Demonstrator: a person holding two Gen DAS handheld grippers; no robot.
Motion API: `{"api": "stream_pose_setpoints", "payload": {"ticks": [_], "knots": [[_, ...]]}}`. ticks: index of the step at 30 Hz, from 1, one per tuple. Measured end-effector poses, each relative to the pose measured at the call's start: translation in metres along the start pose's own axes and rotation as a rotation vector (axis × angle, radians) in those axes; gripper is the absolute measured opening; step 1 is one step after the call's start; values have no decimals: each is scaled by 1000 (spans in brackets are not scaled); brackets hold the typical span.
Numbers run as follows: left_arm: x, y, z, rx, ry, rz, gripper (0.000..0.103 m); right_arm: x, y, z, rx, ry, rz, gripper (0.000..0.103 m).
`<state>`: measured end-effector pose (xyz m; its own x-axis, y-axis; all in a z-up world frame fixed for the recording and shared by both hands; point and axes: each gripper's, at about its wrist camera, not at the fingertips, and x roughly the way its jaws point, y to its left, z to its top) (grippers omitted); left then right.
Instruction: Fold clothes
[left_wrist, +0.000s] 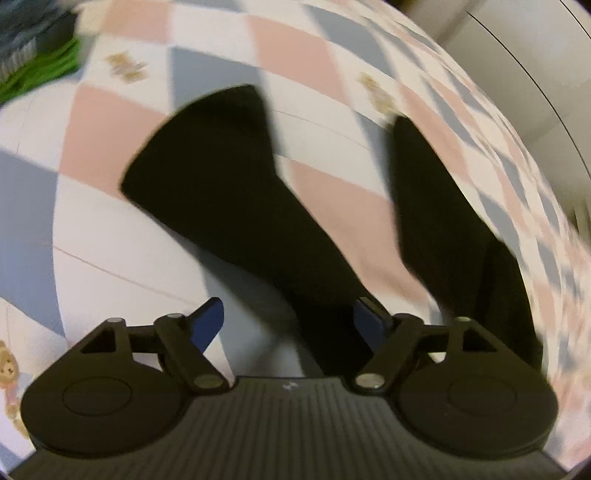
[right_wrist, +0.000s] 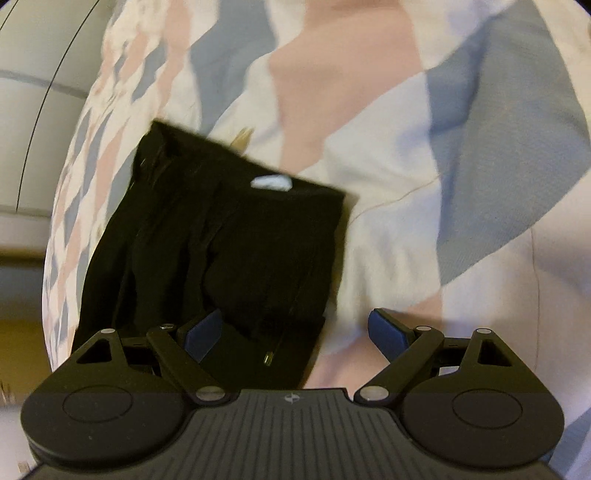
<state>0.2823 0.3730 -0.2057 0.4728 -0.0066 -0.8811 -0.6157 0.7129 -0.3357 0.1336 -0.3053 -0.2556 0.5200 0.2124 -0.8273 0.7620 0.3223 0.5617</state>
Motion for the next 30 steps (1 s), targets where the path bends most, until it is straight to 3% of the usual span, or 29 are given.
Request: {"api": "stream_pose_setpoints", "payload": {"ticks": [6, 8, 10, 12, 13, 14, 15, 16, 17, 18, 19, 22, 26, 30], "knots": [[39, 40, 21, -270, 11, -43, 79, 11, -4, -1, 41, -72, 22, 89], [44, 43, 25, -291, 1, -47, 80, 12, -3, -1, 31, -94, 43, 83], [48, 45, 29, -313, -9, -50, 83, 11, -1, -1, 17, -117, 80, 68], [53, 48, 33, -335, -19, -54, 84, 12, -2, -1, 23, -118, 102, 68], [55, 49, 35, -345, -23, -55, 80, 14, -2, 0, 25, -118, 99, 68], [57, 50, 38, -351, -28, -57, 59, 15, 0, -1, 21, -126, 97, 68], [54, 46, 41, -309, -30, -56, 46, 15, 3, -1, 16, -137, 96, 67], [52, 42, 45, -267, -32, -55, 20, 16, 6, -1, 11, -149, 94, 49], [49, 38, 48, -225, -35, -53, 14, 13, 11, 0, -7, -156, 71, 38], [40, 35, 50, -190, -54, -44, 12, 9, 17, 0, -29, -162, 39, 18], [31, 32, 52, -154, -73, -36, 10, 4, 23, 0, -52, -168, 7, 12], [-8, 24, 53, -31, -146, 0, 5, -23, 43, 1, -133, -200, 21, 8], [-58, 26, 31, 58, -164, 12, 2, -74, 68, 1, -242, -262, 68, 7], [-100, 30, -25, 118, -153, 23, 3, -128, 56, 10, -260, -297, 78, 6]]}}
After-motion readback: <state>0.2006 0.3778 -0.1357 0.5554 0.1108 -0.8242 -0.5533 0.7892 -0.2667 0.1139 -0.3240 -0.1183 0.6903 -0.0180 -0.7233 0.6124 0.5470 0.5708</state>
